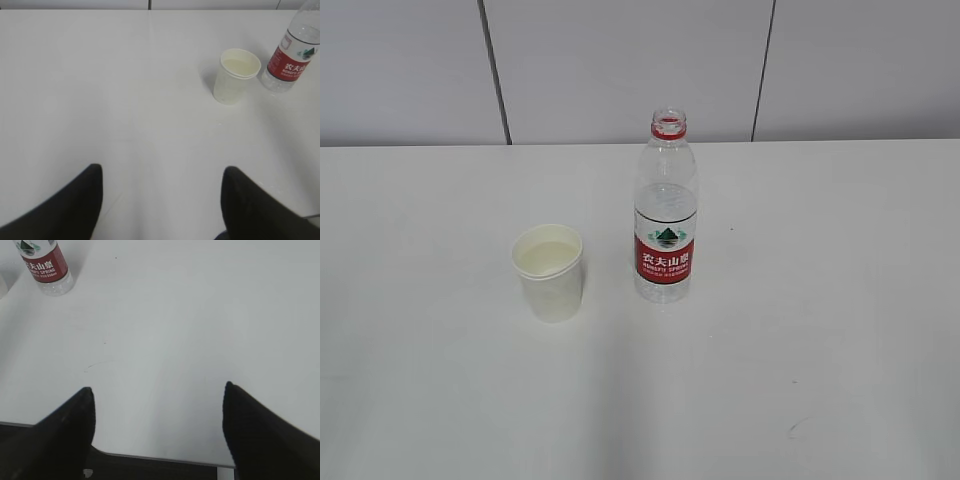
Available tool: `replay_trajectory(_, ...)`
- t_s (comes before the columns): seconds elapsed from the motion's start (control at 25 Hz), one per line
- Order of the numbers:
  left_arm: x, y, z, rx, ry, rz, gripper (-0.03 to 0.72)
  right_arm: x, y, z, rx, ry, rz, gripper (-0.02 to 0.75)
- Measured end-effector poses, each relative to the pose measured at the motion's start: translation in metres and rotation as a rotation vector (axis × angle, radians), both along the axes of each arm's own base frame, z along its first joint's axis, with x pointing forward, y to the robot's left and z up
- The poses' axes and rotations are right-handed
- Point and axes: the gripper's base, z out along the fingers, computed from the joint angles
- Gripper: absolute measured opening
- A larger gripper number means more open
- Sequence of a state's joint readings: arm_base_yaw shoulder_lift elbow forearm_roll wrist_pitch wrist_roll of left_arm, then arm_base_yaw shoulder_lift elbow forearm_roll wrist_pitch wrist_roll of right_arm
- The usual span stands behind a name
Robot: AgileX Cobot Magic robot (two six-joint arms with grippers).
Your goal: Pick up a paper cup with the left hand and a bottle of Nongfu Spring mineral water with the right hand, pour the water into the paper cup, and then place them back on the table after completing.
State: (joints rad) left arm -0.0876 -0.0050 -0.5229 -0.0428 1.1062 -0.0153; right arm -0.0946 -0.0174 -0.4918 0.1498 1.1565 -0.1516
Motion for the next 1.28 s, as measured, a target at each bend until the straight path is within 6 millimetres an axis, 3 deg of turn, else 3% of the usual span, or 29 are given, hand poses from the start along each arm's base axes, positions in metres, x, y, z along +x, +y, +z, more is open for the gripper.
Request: replay_trajectory(1.28,0.0000,0.0000,0.0000,0.000,0.000,0.000,0.426,0.0000,0.0000,0.0000,0.000,0.000,0.000,0.587)
